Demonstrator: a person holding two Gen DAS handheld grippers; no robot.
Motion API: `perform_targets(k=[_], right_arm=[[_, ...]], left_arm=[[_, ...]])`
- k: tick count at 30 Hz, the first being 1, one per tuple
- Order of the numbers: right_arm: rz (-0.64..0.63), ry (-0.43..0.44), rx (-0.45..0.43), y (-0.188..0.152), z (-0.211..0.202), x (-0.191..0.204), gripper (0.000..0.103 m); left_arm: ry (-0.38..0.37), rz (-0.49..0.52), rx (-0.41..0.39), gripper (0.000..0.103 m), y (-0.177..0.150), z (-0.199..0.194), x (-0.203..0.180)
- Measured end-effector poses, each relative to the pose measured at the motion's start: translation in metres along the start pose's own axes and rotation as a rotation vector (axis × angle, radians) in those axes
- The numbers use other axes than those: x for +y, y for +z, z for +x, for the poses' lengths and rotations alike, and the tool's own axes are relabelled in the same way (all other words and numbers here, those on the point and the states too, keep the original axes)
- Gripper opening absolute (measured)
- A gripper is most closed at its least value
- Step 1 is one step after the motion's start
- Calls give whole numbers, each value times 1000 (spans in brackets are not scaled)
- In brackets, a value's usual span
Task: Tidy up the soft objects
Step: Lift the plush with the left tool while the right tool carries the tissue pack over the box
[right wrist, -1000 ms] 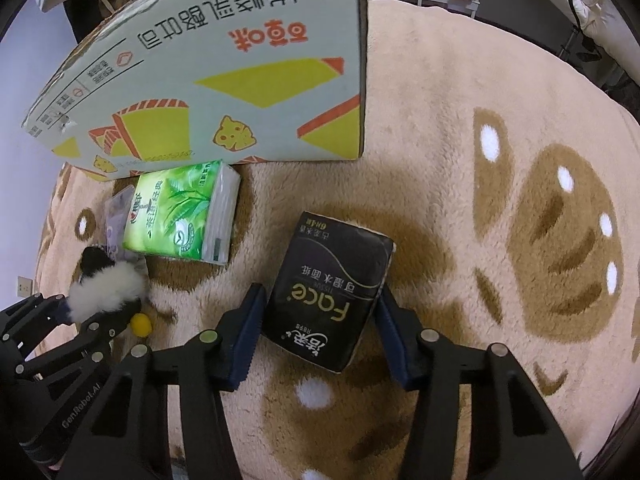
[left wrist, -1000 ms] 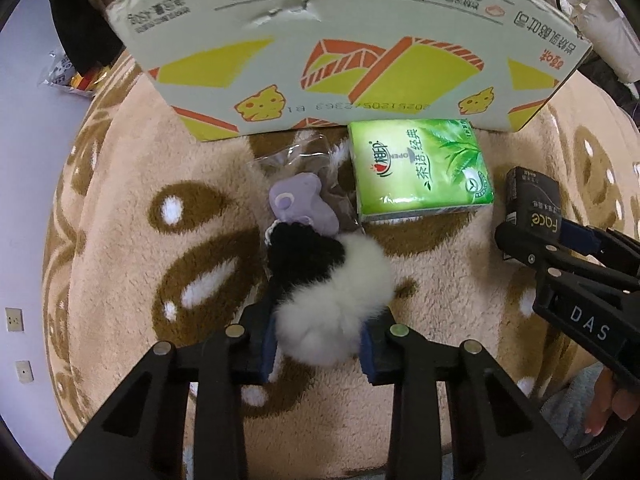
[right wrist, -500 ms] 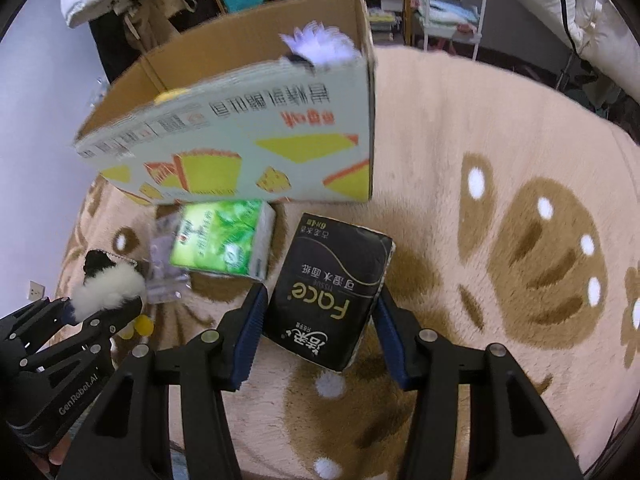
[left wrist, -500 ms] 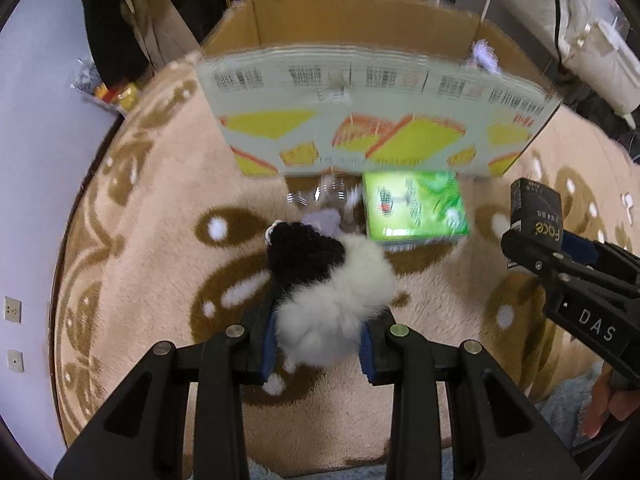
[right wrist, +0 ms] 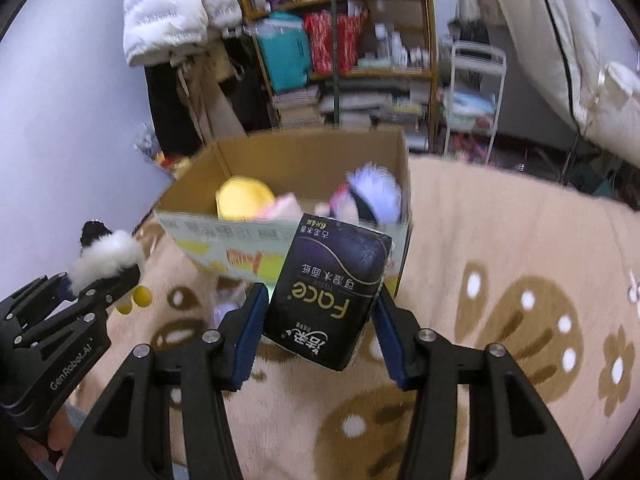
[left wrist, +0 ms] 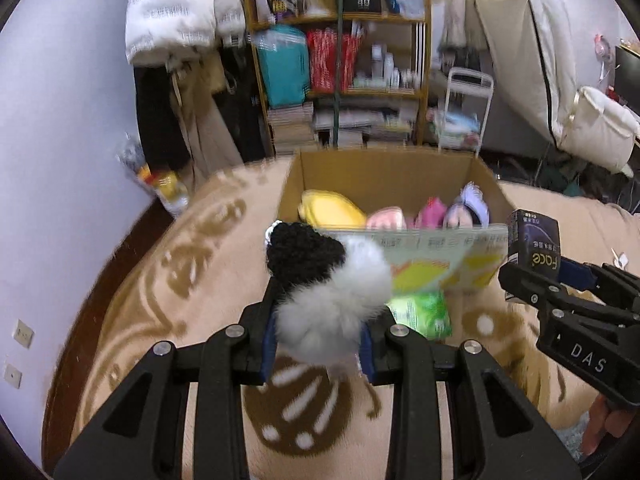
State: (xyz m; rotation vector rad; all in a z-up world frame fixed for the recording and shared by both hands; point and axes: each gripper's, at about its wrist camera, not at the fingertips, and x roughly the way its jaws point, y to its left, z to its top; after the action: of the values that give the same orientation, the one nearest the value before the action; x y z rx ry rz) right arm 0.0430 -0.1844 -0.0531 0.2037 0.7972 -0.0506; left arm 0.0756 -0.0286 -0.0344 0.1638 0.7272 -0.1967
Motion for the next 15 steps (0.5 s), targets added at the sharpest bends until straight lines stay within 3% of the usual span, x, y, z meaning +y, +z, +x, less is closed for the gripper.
perform_targets(k=[8, 15], right_arm=[[10, -10, -140, 34, -21, -6, 55], [-11, 0, -191, 66, -24, -12, 55]], left_arm=[[7, 27, -127, 32, 25, -21, 7], [20, 65, -229, 32, 55, -29, 4]])
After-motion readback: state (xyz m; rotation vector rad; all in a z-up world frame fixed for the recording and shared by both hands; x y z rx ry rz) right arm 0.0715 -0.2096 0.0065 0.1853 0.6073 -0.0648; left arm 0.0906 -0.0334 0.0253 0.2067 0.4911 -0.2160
